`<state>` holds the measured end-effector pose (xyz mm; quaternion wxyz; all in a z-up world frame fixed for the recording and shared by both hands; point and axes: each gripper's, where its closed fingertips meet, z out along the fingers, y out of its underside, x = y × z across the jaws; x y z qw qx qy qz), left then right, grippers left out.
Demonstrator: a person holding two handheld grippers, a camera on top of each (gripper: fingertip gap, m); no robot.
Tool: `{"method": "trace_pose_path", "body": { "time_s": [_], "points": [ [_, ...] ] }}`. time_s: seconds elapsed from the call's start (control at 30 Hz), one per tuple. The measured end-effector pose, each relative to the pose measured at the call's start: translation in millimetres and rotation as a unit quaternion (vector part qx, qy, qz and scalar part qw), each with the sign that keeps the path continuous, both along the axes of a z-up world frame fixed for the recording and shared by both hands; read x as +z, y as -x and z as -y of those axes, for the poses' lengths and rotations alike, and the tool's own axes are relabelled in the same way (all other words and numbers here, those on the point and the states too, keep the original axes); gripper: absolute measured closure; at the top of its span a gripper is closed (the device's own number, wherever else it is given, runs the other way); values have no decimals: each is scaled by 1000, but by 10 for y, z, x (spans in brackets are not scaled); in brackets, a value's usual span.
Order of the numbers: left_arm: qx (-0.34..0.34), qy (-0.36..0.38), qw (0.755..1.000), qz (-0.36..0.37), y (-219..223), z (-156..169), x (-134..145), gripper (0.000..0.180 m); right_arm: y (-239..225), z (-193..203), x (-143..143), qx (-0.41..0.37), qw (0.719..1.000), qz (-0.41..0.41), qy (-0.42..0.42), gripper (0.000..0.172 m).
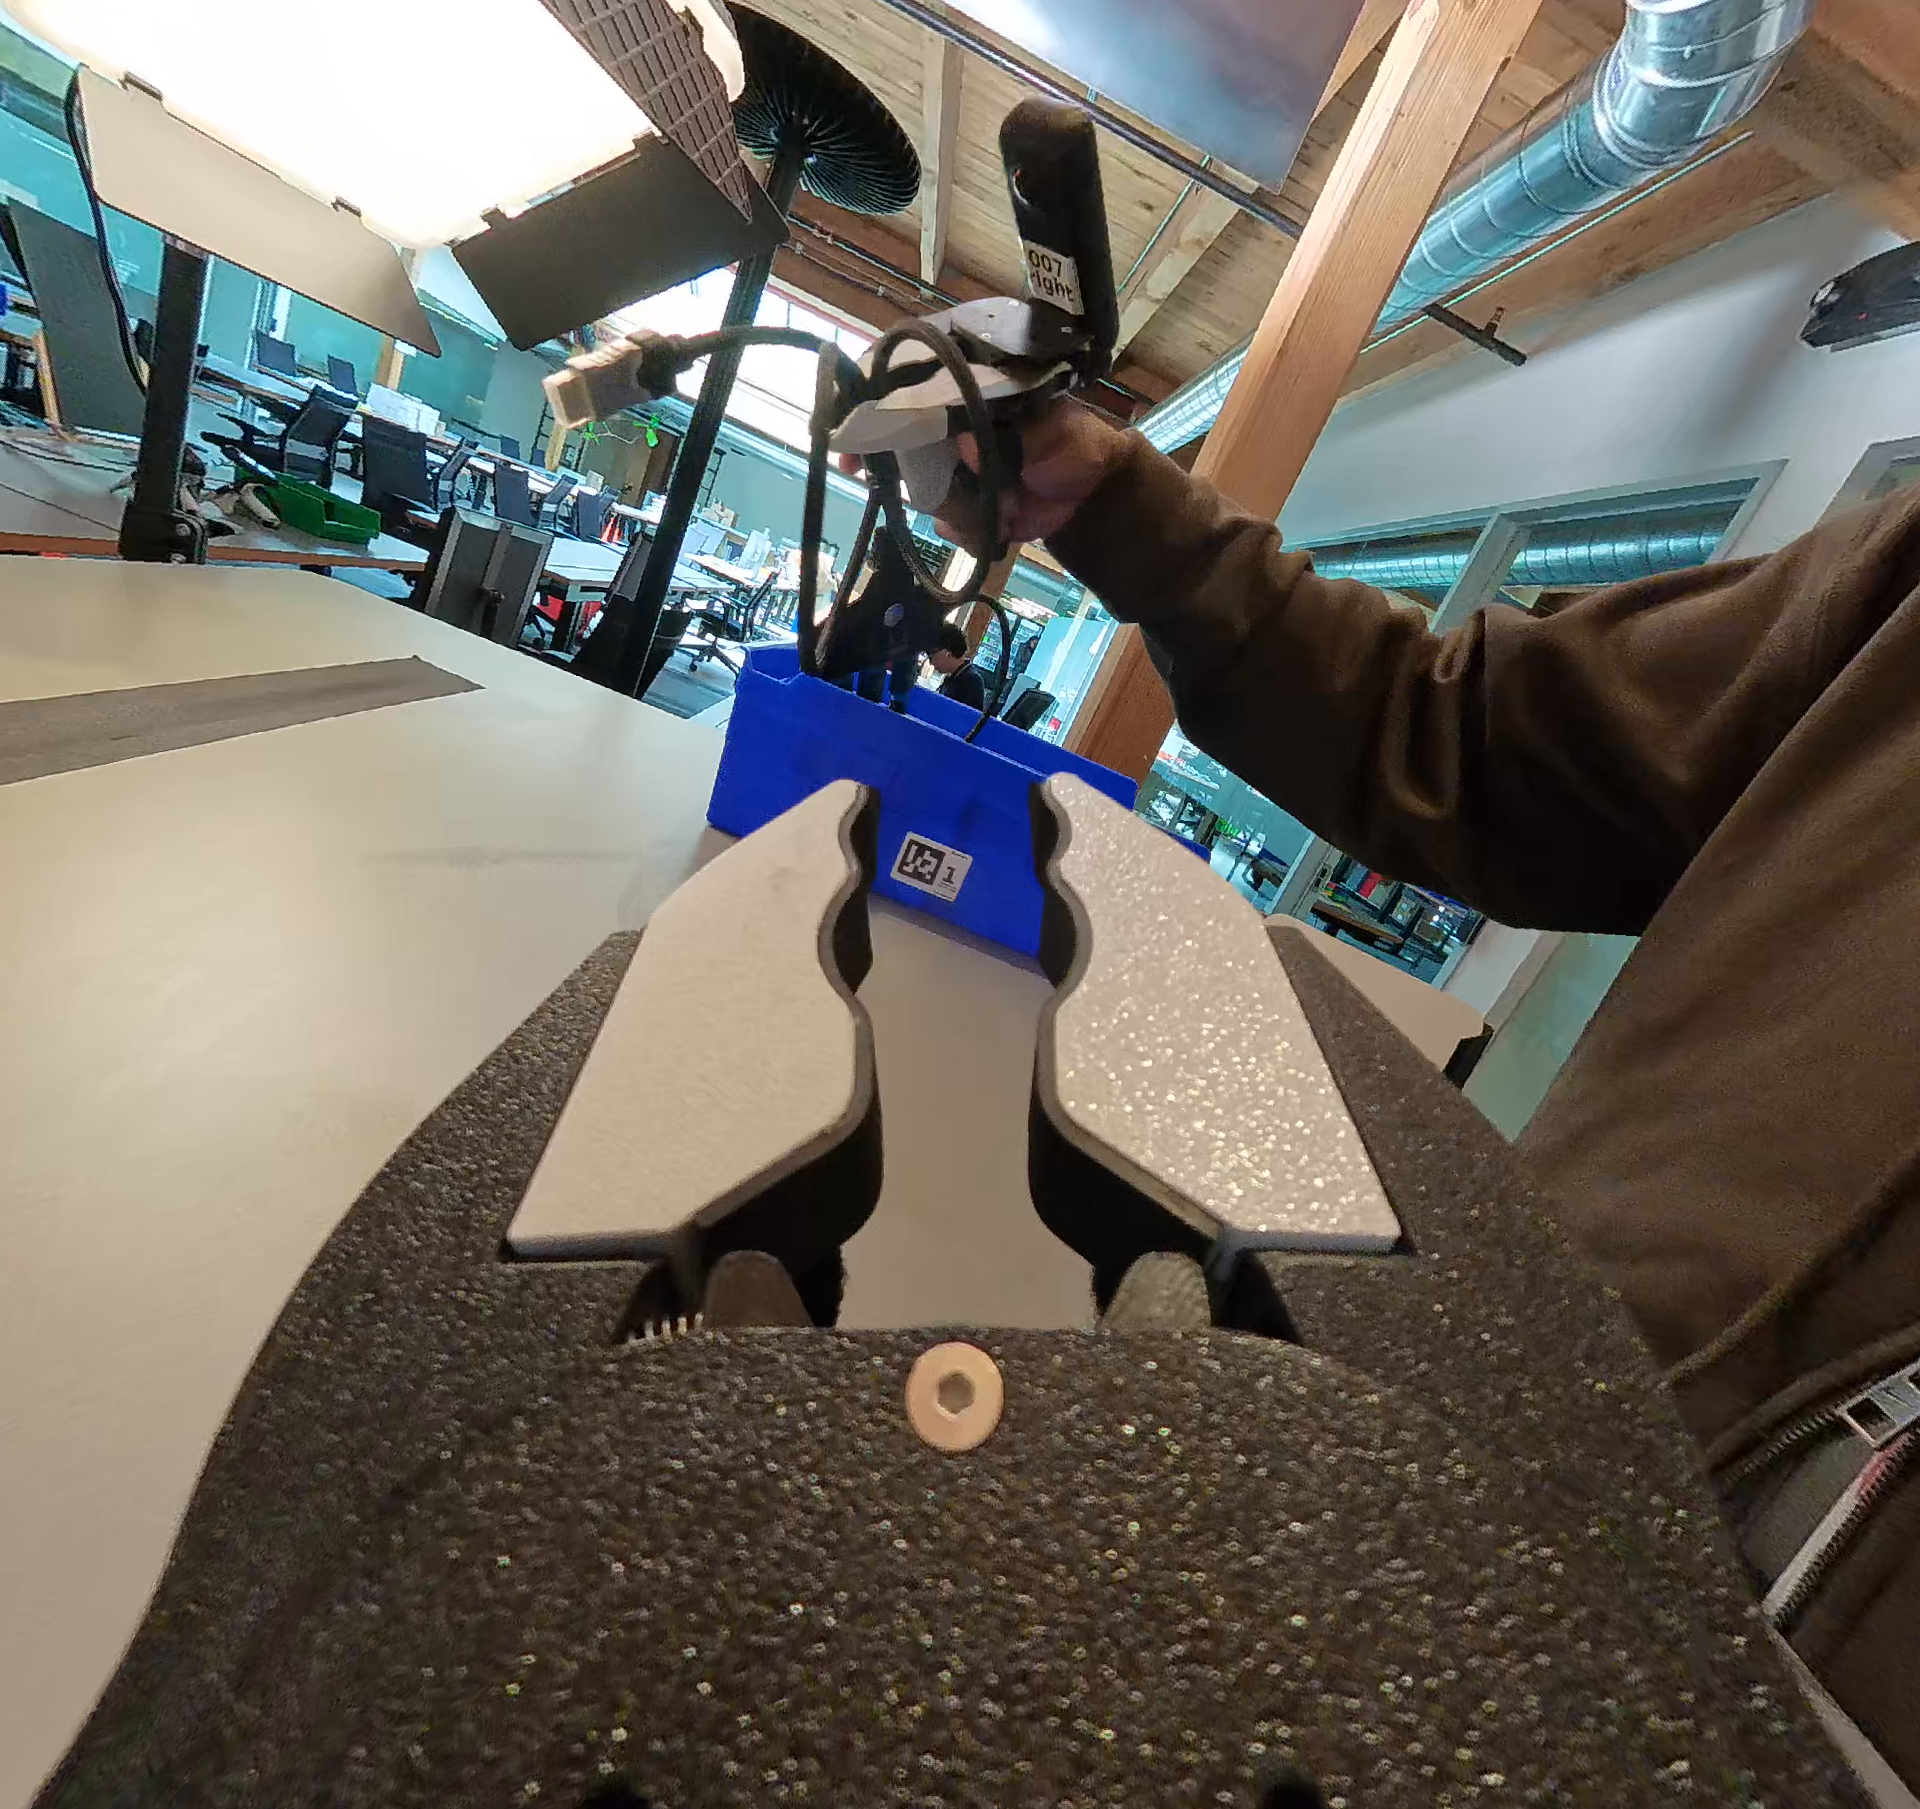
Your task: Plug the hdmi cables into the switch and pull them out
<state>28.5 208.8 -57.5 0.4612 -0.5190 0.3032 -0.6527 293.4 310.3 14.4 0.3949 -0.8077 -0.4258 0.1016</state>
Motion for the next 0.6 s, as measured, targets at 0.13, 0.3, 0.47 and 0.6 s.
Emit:
{"method": "trace_pose_path", "body": {
  "time_s": [0.13, 0.3, 0.47, 0.6],
  "points": [
    [-5, 1, 1000, -4, -13, 5, -7, 152, -99, -83, -246, -61, 997, 2, 45, 159],
    [-5, -2, 1000, 1, 1, 15, 4, 152, -165, -188, -754, -97, 988, 47, 113, 157],
    [-7, -3, 1000, 1, 6, 27, 6, 152, -262, -173, -1114, -111, 979, 108, 133, 150],
    [-10, -2, 1000, 3, 16, 31, 9, 152, -276, -143, -970, -117, 983, 108, 97, 134]
  ]
}}
